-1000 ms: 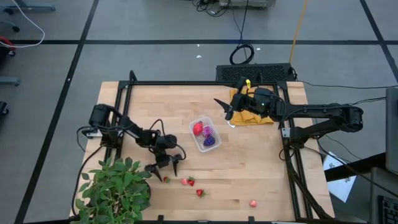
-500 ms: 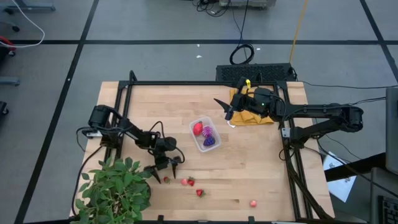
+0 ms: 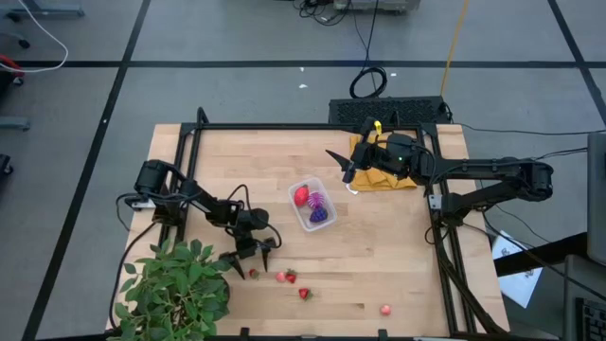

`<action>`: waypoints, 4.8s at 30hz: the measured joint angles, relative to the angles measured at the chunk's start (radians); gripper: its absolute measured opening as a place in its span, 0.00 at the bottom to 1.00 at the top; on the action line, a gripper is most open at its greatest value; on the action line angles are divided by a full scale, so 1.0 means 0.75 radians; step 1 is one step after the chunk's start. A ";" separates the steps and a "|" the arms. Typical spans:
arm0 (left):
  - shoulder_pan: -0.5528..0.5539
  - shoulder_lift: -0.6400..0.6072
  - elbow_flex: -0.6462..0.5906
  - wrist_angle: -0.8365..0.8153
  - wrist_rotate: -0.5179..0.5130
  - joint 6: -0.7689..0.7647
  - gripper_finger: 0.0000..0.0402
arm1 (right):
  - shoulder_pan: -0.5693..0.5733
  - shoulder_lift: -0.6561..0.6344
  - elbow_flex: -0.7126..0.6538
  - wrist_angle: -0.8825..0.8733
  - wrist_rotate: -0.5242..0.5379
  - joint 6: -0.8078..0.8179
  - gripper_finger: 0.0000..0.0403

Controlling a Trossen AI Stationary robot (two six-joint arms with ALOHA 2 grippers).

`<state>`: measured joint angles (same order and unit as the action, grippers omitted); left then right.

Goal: Pick and placing Produce into tupperware
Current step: Put the top left red strawberry into the transparent container

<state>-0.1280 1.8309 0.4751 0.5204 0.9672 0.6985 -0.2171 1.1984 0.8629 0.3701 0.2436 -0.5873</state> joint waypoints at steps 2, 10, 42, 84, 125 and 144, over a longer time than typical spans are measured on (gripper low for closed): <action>0.000 0.000 0.000 0.000 0.000 0.000 0.88 | 0.000 0.000 0.000 0.000 0.000 0.000 0.76; 0.000 0.000 0.000 0.000 -0.041 0.004 0.87 | 0.000 0.001 0.000 0.033 0.000 0.040 0.76; -0.001 -0.003 0.000 0.043 -0.155 -0.098 0.87 | 0.003 0.001 0.000 0.081 0.000 0.105 0.76; -0.007 0.000 -0.001 0.029 -0.104 -0.051 0.87 | 0.004 0.001 0.000 0.130 -0.001 0.174 0.76; 0.022 -0.002 0.000 -0.031 -0.090 -0.024 0.31 | 0.004 0.001 0.000 0.130 -0.001 0.193 0.76; 0.196 0.001 -0.001 0.246 -0.199 -0.197 0.32 | 0.004 0.001 0.000 0.130 -0.001 0.209 0.76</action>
<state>0.0192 1.8317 0.4744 0.7047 0.8179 0.5510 -0.2142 1.1988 0.8631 0.4675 0.2432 -0.4309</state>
